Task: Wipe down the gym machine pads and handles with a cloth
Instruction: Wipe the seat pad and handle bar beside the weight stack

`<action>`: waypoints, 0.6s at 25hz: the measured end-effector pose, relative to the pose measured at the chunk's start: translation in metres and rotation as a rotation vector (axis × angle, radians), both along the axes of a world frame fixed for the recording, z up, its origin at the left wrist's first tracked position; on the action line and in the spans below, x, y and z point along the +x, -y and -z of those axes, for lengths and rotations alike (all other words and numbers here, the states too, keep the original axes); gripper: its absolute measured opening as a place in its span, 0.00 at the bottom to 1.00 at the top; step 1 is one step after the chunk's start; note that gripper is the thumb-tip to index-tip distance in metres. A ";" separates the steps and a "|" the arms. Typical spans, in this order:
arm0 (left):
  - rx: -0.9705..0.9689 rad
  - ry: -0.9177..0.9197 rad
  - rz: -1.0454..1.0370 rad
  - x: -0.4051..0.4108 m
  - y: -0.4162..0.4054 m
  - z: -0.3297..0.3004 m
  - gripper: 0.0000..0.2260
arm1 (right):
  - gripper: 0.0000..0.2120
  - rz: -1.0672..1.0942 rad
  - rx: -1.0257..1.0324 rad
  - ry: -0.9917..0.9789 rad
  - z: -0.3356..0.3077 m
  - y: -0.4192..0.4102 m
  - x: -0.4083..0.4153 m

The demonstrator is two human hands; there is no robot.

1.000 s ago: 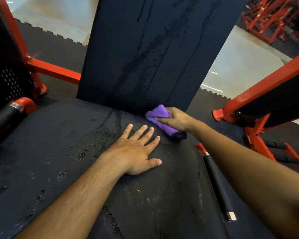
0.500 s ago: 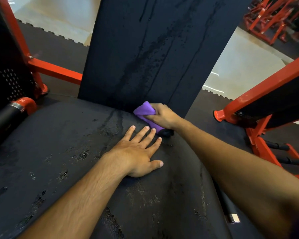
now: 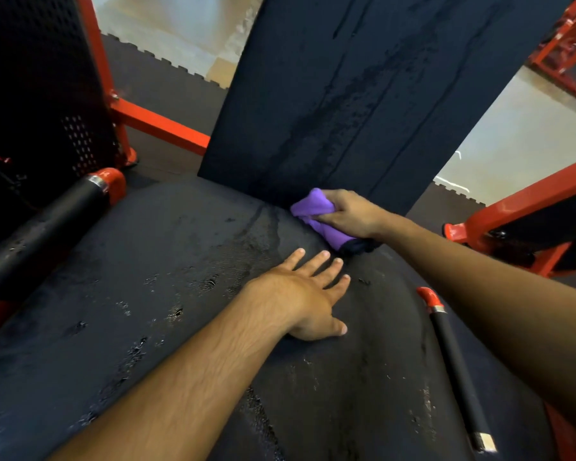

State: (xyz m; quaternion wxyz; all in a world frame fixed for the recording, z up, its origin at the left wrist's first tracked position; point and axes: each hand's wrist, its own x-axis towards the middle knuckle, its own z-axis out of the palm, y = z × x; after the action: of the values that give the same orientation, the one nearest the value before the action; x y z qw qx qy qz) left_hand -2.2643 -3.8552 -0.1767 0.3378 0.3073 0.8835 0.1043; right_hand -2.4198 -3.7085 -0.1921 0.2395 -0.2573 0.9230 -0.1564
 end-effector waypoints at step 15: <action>0.026 0.061 0.056 0.002 0.012 -0.001 0.37 | 0.22 -0.200 -0.084 -0.132 0.008 -0.034 0.016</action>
State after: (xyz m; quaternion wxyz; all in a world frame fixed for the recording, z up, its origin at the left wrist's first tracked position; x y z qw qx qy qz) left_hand -2.2627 -3.8674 -0.1757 0.3636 0.3329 0.8624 0.1155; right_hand -2.4043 -3.6747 -0.2006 0.1816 -0.3676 0.8992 -0.1528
